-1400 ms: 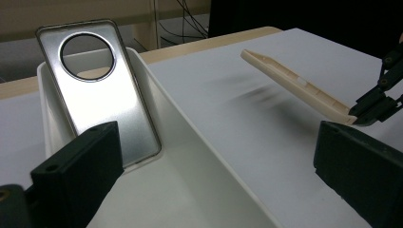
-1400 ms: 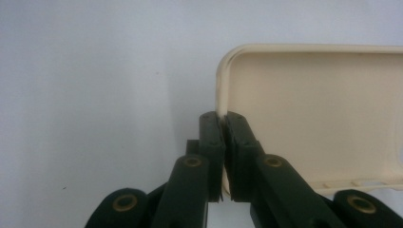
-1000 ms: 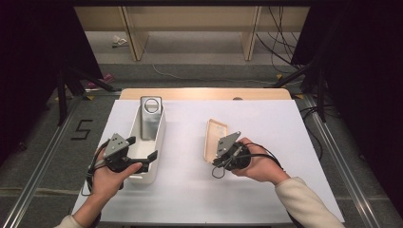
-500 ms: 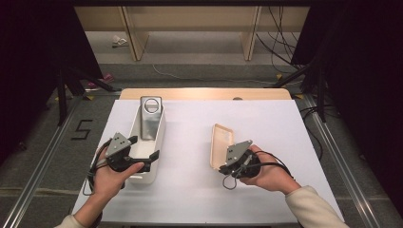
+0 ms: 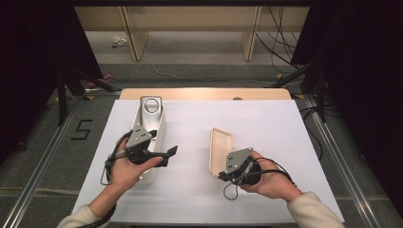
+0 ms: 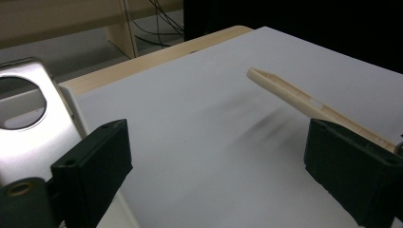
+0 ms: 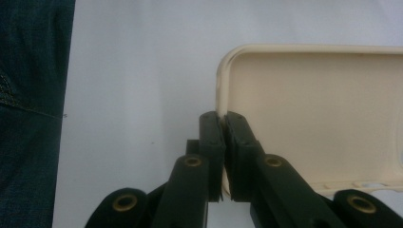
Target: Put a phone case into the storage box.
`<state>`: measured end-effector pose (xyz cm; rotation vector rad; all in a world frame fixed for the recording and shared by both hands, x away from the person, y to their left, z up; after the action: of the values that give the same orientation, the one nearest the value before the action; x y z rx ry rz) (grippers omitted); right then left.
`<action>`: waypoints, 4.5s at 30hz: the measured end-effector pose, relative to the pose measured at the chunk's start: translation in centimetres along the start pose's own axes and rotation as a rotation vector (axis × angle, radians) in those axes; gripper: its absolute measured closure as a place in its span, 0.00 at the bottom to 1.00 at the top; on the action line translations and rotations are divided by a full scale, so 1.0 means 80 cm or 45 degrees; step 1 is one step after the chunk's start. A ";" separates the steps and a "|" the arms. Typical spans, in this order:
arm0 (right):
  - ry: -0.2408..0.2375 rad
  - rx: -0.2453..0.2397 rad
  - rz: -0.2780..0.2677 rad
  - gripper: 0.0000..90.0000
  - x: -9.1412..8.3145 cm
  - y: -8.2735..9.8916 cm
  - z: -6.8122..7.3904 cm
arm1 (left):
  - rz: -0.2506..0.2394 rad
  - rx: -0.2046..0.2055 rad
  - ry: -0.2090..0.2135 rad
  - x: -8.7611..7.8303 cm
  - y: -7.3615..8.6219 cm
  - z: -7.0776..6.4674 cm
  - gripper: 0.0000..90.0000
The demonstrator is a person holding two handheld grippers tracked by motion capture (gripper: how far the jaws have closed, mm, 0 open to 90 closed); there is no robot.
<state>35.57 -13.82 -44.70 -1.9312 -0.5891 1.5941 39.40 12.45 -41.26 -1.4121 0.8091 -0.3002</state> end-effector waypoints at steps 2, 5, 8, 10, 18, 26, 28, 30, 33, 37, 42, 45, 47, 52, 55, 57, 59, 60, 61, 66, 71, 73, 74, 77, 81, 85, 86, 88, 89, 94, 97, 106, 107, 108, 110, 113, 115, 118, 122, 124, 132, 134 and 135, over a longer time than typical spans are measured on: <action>-0.004 -0.010 -0.004 0.97 0.001 -0.001 0.001 | 0.026 0.009 0.018 0.012 -0.006 -0.007 0.09; -0.004 -0.018 0.001 0.97 0.001 -0.002 0.003 | 0.064 0.038 0.053 0.031 -0.016 -0.019 0.11; -0.003 -0.020 -0.002 0.97 0.001 -0.003 0.005 | 0.097 0.054 0.092 0.052 -0.024 -0.031 0.13; -0.004 -0.021 -0.002 0.97 0.001 -0.004 0.006 | 0.122 0.045 0.108 0.066 -0.027 -0.038 0.16; -0.004 -0.032 -0.009 0.97 0.001 -0.006 0.008 | 0.256 -0.053 0.140 0.119 -0.030 -0.046 0.25; 0.005 -0.040 -0.016 0.97 -0.001 -0.009 0.009 | 0.374 -0.150 0.108 0.148 -0.026 -0.043 0.37; 0.008 -0.043 -0.018 0.97 -0.002 -0.010 0.009 | 0.398 -0.193 0.114 0.153 -0.023 -0.042 0.40; 0.005 -0.045 -0.019 0.97 -0.002 -0.011 0.010 | 0.408 -0.209 0.110 0.156 -0.022 -0.041 0.43; 0.004 -0.050 -0.022 0.97 -0.002 -0.012 0.010 | 0.428 -0.238 0.109 0.160 -0.020 -0.042 0.48; 0.003 -0.055 -0.025 0.97 -0.001 -0.013 0.011 | 0.445 -0.286 0.115 0.162 -0.019 -0.043 0.59; -0.006 -0.071 -0.023 0.97 0.001 -0.014 0.014 | 0.437 -0.350 0.118 0.161 -0.022 -0.048 0.71; -0.015 -0.075 -0.018 0.97 0.003 -0.014 0.016 | 0.414 -0.372 0.126 0.158 -0.028 -0.051 0.75; -0.015 -0.079 -0.013 0.97 0.004 -0.014 0.016 | 0.387 -0.400 0.131 0.156 -0.033 -0.053 0.78; -0.001 -0.083 0.020 0.98 0.011 -0.011 0.015 | 0.314 -0.471 0.170 0.150 -0.045 -0.063 0.86; 0.013 -0.087 0.034 0.97 0.015 -0.010 0.015 | 0.246 -0.485 0.204 0.145 -0.053 -0.073 0.90; 0.049 -0.090 0.031 0.91 0.016 -0.009 0.013 | 0.203 -0.412 0.196 0.141 -0.058 -0.077 0.91; 0.100 -0.060 -0.002 0.80 0.013 -0.009 0.009 | 0.158 -0.329 0.173 0.137 -0.061 -0.078 0.91; 0.125 -0.050 -0.023 0.77 0.010 -0.010 0.005 | 0.142 -0.320 0.170 0.135 -0.061 -0.077 0.91; 0.146 -0.047 -0.048 0.73 0.008 -0.010 0.002 | 0.124 -0.308 0.159 0.133 -0.061 -0.075 0.91; 0.231 0.031 -0.116 0.51 0.000 -0.009 -0.008 | 0.046 -0.265 0.100 0.122 -0.059 -0.060 0.91; 0.259 0.120 -0.170 0.38 -0.004 -0.007 -0.015 | -0.028 -0.238 0.059 0.106 -0.058 -0.045 0.91; 0.268 0.145 -0.186 0.37 -0.007 -0.006 -0.017 | -0.057 -0.239 0.045 0.100 -0.058 -0.038 0.91; 0.269 0.161 -0.194 0.35 -0.008 -0.005 -0.018 | -0.070 -0.239 0.043 0.096 -0.058 -0.035 0.91; 0.279 0.203 -0.213 0.30 -0.011 -0.002 -0.021 | -0.109 -0.247 0.031 0.086 -0.057 -0.026 0.91; 0.309 0.255 -0.246 0.27 -0.017 0.003 -0.026 | -0.150 -0.242 0.025 0.072 -0.057 -0.017 0.91; 0.320 0.306 -0.270 0.25 -0.020 0.008 -0.029 | -0.176 -0.227 0.018 0.059 -0.055 -0.010 0.91; 0.322 0.314 -0.275 0.24 -0.021 0.009 -0.029 | -0.184 -0.229 0.016 0.056 -0.054 -0.008 0.91; 0.329 0.327 -0.282 0.23 -0.023 0.011 -0.030 | -0.198 -0.224 0.016 0.051 -0.052 -0.005 0.91; 0.335 0.334 -0.284 0.23 -0.024 0.011 -0.030 | -0.205 -0.223 0.014 0.048 -0.052 -0.003 0.91; 0.350 0.367 -0.303 0.21 -0.027 0.015 -0.033 | -0.232 -0.224 0.011 0.038 -0.049 0.002 0.91; 0.359 0.390 -0.317 0.20 -0.030 0.018 -0.035 | -0.243 -0.224 0.005 0.033 -0.049 0.006 0.91; 0.389 0.443 -0.345 0.19 -0.037 0.028 -0.038 | -0.270 -0.211 0.004 0.025 -0.053 0.009 0.91; 0.388 0.452 -0.345 0.19 -0.037 0.029 -0.038 | -0.272 -0.208 0.005 0.025 -0.053 0.008 0.91; 0.386 0.460 -0.346 0.19 -0.037 0.030 -0.038 | -0.270 -0.205 0.009 0.025 -0.053 0.008 0.91; 0.388 0.466 -0.341 0.18 -0.037 0.032 -0.037 | -0.275 -0.205 0.011 0.024 -0.054 0.007 0.91; 0.391 0.476 -0.346 0.18 -0.037 0.033 -0.038 | -0.283 -0.194 0.008 0.021 -0.057 0.009 0.91; 0.393 0.482 -0.355 0.18 -0.039 0.034 -0.039 | -0.289 -0.183 0.008 0.019 -0.059 0.012 0.91; 0.400 0.501 -0.361 0.18 -0.040 0.035 -0.040 | -0.302 -0.174 -0.003 0.014 -0.062 0.016 0.91; 0.406 0.507 -0.366 0.18 -0.042 0.037 -0.040 | -0.315 -0.166 -0.014 0.009 -0.064 0.023 0.91; 0.407 0.514 -0.367 0.18 -0.043 0.037 -0.039 | -0.319 -0.160 -0.020 0.008 -0.066 0.025 0.91; 0.417 0.534 -0.378 0.18 -0.047 0.041 -0.039 | -0.335 -0.166 -0.032 0.001 -0.070 0.035 0.91; 0.416 0.539 -0.380 0.18 -0.048 0.041 -0.039 | -0.342 -0.171 -0.038 -0.001 -0.072 0.038 0.91; 0.418 0.540 -0.379 0.18 -0.048 0.042 -0.039 | -0.344 -0.173 -0.040 -0.003 -0.073 0.040 0.91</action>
<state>37.84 -19.27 -43.67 -1.6446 -0.3459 1.0818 42.92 13.95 -35.84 -1.6535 0.6214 -0.4354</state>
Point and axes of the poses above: each handheld gripper's, and its own axes: x roughly forward along the jaws, y roughly out of its underside, z roughly to its left, the point moved 4 cm from there along x, roughly forward along the jaws, and after that the axes turned 6 degrees about -z, right-handed, at the moved point
